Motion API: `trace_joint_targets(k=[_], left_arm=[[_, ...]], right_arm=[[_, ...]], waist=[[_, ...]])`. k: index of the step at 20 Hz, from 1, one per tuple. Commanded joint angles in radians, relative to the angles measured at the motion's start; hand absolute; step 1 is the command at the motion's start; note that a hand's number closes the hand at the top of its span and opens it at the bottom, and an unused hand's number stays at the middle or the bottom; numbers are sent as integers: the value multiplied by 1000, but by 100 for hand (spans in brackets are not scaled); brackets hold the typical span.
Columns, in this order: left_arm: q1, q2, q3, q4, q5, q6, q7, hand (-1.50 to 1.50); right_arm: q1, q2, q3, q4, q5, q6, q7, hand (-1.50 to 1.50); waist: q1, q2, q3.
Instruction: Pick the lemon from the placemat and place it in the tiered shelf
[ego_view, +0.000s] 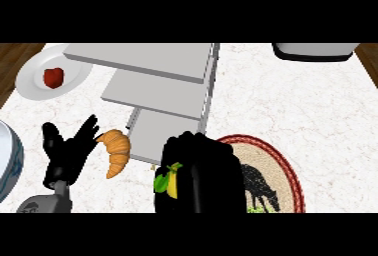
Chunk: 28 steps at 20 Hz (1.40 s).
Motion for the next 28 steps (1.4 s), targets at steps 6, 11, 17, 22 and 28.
trace_joint_targets(k=[6,11,17,22,28], left_arm=[[3,-22,-25,21,-13,4,9,0],[0,4,4,45,7,-20,0,0],[16,-19,-16,35,-3,-20,-19,0],[34,-15,-11,4,-6,-11,-16,0],[56,-29,-17,10,-15,-5,-25,0]], right_arm=[[-277,14,-210,40,-49,96,273,150],[-454,14,-323,102,-104,167,302,150],[-654,14,-439,298,-226,191,303,150],[-778,14,-490,486,-298,204,254,150],[-867,14,-464,648,-348,149,239,150]], waist=[[9,10,-4],[7,9,-4],[25,19,-2],[21,23,1],[13,25,2]])
